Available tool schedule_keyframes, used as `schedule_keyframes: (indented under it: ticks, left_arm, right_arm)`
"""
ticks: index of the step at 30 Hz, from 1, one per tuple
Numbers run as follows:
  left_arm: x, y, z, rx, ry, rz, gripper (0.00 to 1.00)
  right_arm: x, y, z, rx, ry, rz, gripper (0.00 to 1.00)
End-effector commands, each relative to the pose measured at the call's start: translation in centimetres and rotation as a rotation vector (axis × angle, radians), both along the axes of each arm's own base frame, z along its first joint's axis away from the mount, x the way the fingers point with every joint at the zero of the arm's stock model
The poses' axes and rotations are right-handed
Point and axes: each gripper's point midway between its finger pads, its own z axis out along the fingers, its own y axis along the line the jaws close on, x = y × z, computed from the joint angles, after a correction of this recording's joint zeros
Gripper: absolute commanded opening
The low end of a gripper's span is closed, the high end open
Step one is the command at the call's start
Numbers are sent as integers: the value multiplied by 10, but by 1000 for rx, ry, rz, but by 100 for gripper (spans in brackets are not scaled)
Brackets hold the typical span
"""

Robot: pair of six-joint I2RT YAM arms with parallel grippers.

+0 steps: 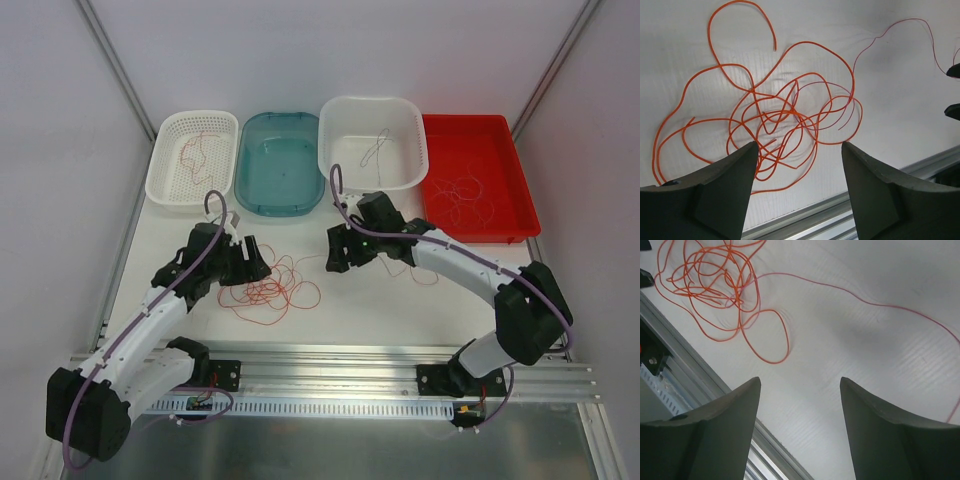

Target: Untangle the cables

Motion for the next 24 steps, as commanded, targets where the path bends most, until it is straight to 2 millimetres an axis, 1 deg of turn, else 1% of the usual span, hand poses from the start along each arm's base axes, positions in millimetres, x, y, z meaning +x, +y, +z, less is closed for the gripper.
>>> schedule_keyframes:
  ticks: [1,2,4,6,7,8,9,10,11,12,14,15,17,18,21,22,24]
  left_arm:
    - [5,-14,0,-93,3,28,67]
    - [3,-14,-5,-102,23,47,66]
    - [5,-15,-13,-106,33,61,64]
    - [4,-15,-22,-105,56,80,62]
    - [3,-16,-26,-100,72,83,62]
    - [5,-15,-29,-97,77,98,61]
    - [5,-15,-32,-93,86,104,61]
    - [5,-15,-34,-92,86,109,60]
    - [5,-16,-36,-90,88,113,59]
    - [6,-17,-38,-88,91,115,59]
    - [6,-18,-41,-82,92,118,59]
    - [6,-18,-44,-76,97,120,59]
    - [5,-18,-48,-67,105,121,59]
    - [6,-17,-49,-64,105,124,59]
    - [5,-17,-55,-52,115,127,59]
    - [6,-17,-55,-51,114,129,59]
    - [5,-17,-59,-45,124,128,59]
  right_arm:
    - [14,44,27,170,-23,-49,68]
    - [18,50,29,194,-31,-69,67]
    - [20,58,22,191,-17,-121,67]
    - [31,61,20,189,-48,-182,66]
    - [34,63,19,203,-21,-235,65]
    - [36,64,11,192,2,-269,65]
    - [43,64,12,196,6,-319,65]
    - [45,66,9,206,45,-368,65]
    - [46,67,0,195,77,-398,65]
    - [48,71,0,200,86,-425,65]
    - [49,75,-4,209,132,-487,66]
    - [49,77,-12,197,150,-504,66]
    - [52,82,-12,218,186,-552,67]
    - [51,84,-18,212,208,-561,67]
    - [49,91,-20,215,244,-578,68]
    - [50,93,-24,207,251,-581,68]
    - [48,98,-24,209,262,-582,68]
